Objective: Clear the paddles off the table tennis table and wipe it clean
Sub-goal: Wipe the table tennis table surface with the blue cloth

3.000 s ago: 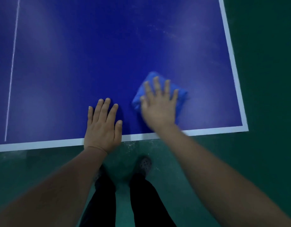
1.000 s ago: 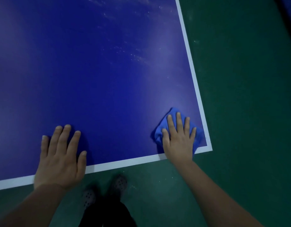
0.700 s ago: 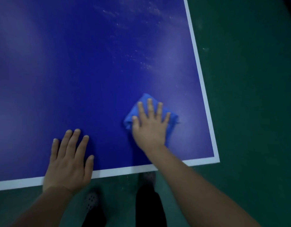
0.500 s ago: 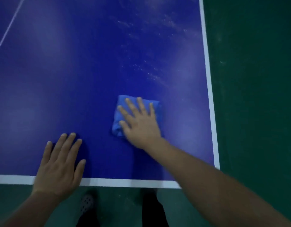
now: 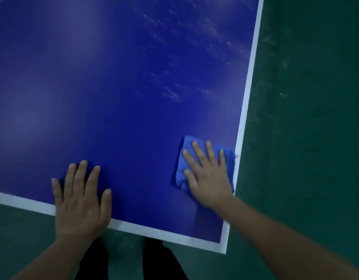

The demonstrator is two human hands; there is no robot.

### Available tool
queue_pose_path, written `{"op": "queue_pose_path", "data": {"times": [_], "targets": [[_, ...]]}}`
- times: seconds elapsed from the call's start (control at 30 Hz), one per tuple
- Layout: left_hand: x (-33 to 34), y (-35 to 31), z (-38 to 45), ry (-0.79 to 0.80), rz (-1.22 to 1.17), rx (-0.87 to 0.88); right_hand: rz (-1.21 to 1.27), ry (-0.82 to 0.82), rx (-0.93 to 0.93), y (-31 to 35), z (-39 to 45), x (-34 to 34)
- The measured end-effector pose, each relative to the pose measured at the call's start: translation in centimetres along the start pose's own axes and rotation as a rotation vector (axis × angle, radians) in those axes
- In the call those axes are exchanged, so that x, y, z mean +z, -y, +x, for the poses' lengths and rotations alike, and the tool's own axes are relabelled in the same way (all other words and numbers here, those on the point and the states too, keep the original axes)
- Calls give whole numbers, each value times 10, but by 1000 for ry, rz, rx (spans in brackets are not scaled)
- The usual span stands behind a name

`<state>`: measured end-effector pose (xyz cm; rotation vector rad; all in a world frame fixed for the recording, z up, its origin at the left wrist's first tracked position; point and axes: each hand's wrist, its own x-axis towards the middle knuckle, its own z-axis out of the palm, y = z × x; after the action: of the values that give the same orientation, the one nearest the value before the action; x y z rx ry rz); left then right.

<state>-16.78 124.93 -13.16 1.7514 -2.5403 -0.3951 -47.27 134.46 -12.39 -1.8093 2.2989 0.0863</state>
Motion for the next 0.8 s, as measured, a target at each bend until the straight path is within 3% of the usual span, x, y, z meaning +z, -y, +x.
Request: {"op": "queue_pose_path", "data": {"times": [0.17, 0.27, 0.33, 0.4, 0.5, 0.57, 0.7, 0.8], "targets": [[0, -2, 1, -3, 31, 9, 13, -56, 364, -79, 119, -30], [1, 1, 1, 25, 53, 11, 33, -94, 387, -51, 110, -22], [2, 3, 0, 24, 66, 13, -29, -100, 242, -6, 58, -7], [2, 2, 0, 21, 69, 17, -54, -40, -35, 35, -18, 10], [1, 2, 1, 22, 72, 20, -99, 21, -381, 17, -72, 19], [0, 2, 1, 23, 63, 17, -95, -16, -288, -21, -42, 13], [0, 1, 3, 32, 45, 18, -11, -61, 207, -48, 43, -9], [0, 2, 1, 36, 48, 15, -6, -90, 300, -21, 43, -5]]}}
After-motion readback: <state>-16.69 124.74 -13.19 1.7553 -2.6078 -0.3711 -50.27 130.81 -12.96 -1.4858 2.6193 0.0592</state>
